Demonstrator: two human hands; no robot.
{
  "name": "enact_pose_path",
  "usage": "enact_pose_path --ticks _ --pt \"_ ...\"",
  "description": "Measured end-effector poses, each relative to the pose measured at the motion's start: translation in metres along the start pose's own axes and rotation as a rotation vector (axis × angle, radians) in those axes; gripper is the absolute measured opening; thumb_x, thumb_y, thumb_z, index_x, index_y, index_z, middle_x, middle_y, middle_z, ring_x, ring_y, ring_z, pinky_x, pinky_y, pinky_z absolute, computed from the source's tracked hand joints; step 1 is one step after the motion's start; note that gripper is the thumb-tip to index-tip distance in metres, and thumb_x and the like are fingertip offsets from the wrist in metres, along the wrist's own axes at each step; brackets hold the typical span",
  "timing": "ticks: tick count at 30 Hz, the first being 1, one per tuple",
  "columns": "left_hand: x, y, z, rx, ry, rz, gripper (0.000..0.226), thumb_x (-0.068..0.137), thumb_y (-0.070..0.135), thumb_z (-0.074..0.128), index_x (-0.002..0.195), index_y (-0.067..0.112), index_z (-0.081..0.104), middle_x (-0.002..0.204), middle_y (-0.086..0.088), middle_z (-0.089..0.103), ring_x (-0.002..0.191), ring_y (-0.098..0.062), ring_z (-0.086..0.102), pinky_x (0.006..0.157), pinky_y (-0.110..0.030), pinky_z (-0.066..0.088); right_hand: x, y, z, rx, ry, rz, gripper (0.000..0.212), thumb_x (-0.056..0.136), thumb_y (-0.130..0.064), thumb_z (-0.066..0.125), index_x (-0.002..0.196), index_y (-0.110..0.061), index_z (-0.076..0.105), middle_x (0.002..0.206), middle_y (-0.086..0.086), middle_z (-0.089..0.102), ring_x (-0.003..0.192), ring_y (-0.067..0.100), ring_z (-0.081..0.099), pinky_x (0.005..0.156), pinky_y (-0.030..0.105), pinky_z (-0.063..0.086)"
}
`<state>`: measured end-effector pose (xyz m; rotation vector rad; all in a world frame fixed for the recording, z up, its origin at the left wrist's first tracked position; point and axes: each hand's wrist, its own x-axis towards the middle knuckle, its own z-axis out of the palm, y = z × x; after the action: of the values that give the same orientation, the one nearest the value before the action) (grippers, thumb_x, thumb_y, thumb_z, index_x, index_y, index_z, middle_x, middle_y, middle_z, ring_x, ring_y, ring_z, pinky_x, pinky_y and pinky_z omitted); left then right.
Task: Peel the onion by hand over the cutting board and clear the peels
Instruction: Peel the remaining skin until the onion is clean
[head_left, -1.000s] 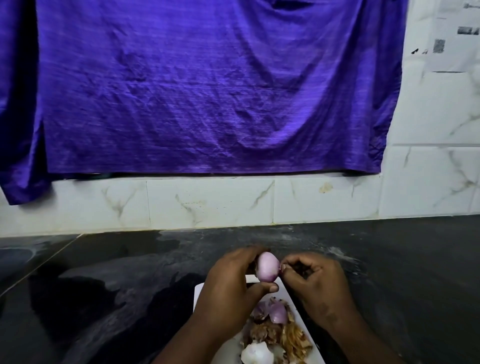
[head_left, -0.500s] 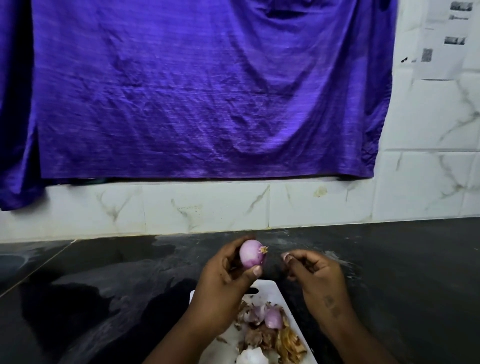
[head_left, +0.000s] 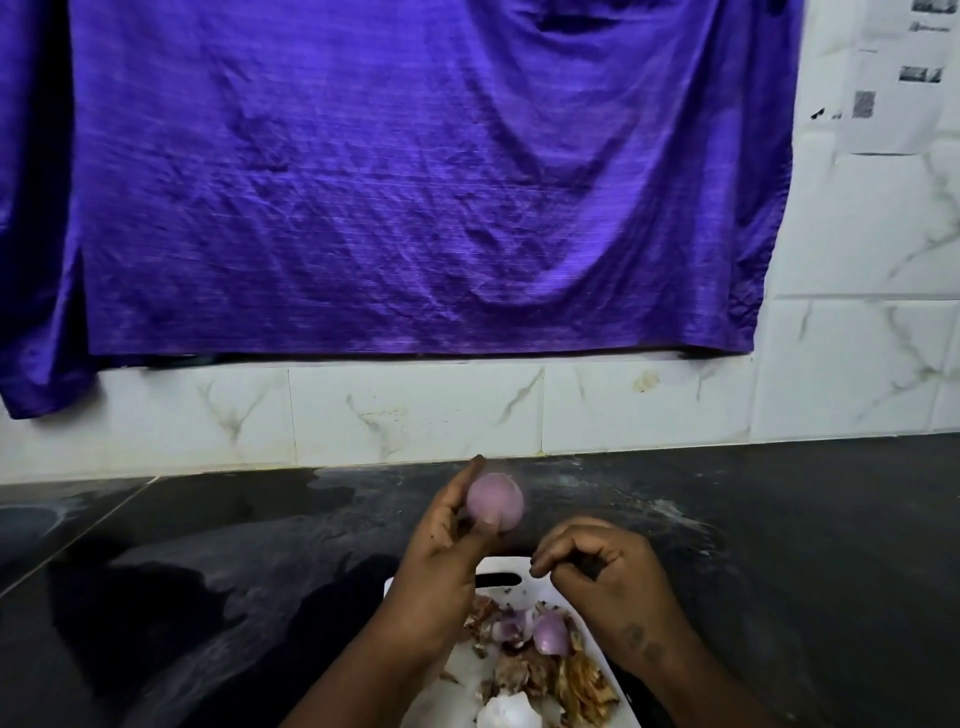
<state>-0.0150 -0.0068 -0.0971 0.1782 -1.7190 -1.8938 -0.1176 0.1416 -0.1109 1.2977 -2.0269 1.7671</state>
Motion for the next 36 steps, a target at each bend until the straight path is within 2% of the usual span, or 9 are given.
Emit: enact_pose_path --ticks 2,5,8,11,13,16,24,32,36 --pt "0.001 -0.002 0.000 -0.051 0.029 -0.009 0.059 0.087 0.037 0.071 0.143 0.036 0.053 0.137 0.000 0.069 0.123 -0.027 0.070 0.115 -0.050 0.049 -0.001 0.001 0.000 0.023 -0.014 0.042 0.047 0.084 0.016 0.060 0.076 -0.025 0.082 0.079 -0.002 0.077 0.076 0.014 0.073 0.071 0.032 0.059" --pt "0.002 -0.001 0.003 -0.092 0.047 -0.012 0.035 0.098 0.028 0.060 0.132 0.024 0.055 0.122 -0.010 0.076 0.105 -0.032 0.077 0.102 -0.049 0.056 -0.002 0.002 0.001 0.119 -0.038 0.102 0.039 0.095 0.007 0.057 0.096 -0.024 0.082 0.083 0.003 0.079 0.080 0.016 0.076 0.074 0.030 0.059" --pt "0.001 -0.002 0.002 -0.079 0.065 -0.035 0.020 0.106 0.023 0.051 0.122 0.015 0.060 0.115 -0.010 0.077 0.096 -0.024 0.078 0.093 -0.040 0.059 -0.002 -0.001 0.001 0.055 -0.038 0.059 0.041 0.089 0.011 0.062 0.090 -0.023 0.083 0.092 -0.006 0.079 0.091 0.011 0.075 0.081 0.027 0.059" --pt "0.001 -0.002 0.002 -0.048 0.105 -0.062 0.027 0.109 0.029 0.045 0.116 0.013 0.066 0.115 -0.015 0.076 0.099 -0.025 0.071 0.094 -0.041 0.055 -0.001 -0.001 0.000 0.031 0.010 0.045 0.044 0.084 0.013 0.065 0.087 -0.027 0.081 0.092 -0.011 0.077 0.090 0.008 0.073 0.079 0.025 0.058" --pt "0.001 -0.003 0.002 -0.017 0.115 -0.078 0.033 0.110 0.034 0.042 0.115 0.013 0.066 0.112 -0.019 0.074 0.091 -0.020 0.068 0.081 -0.033 0.055 0.000 -0.002 -0.001 0.056 0.032 0.075 0.041 0.088 0.009 0.065 0.092 -0.028 0.082 0.091 -0.012 0.079 0.089 0.006 0.074 0.080 0.025 0.058" --pt "0.000 -0.003 0.003 -0.005 0.116 -0.107 0.035 0.111 0.036 0.038 0.116 0.014 0.065 0.102 -0.010 0.074 0.065 -0.007 0.073 0.056 -0.021 0.055 0.000 -0.004 -0.003 0.060 0.049 -0.018 0.048 0.082 0.021 0.060 0.085 -0.020 0.083 0.097 -0.013 0.074 0.096 0.005 0.071 0.081 0.016 0.053" --pt "-0.006 -0.003 0.005 0.262 0.042 -0.021 0.044 0.105 0.053 0.040 0.104 0.022 0.070 0.105 -0.005 0.077 0.104 -0.022 0.074 0.102 -0.047 0.056 -0.003 -0.010 0.005 0.125 0.021 -0.040 0.034 0.081 -0.002 0.081 0.103 -0.028 0.081 0.100 -0.017 0.075 0.093 0.005 0.074 0.078 0.019 0.058" --pt "-0.010 -0.002 0.004 0.530 0.024 0.095 0.043 0.107 0.052 0.038 0.092 0.021 0.064 0.090 -0.002 0.070 0.090 -0.023 0.068 0.087 -0.049 0.054 0.000 -0.003 0.001 0.039 0.014 -0.091 0.031 0.081 0.004 0.079 0.099 -0.021 0.084 0.093 -0.012 0.077 0.089 0.008 0.074 0.075 0.019 0.057" --pt "-0.011 -0.003 0.005 0.591 0.011 0.107 0.040 0.108 0.048 0.038 0.093 0.019 0.062 0.090 -0.005 0.069 0.089 -0.026 0.066 0.083 -0.049 0.053 -0.001 -0.004 0.003 -0.018 0.040 -0.086 0.035 0.079 0.006 0.080 0.092 -0.026 0.083 0.088 -0.013 0.076 0.082 0.008 0.075 0.071 0.022 0.059"
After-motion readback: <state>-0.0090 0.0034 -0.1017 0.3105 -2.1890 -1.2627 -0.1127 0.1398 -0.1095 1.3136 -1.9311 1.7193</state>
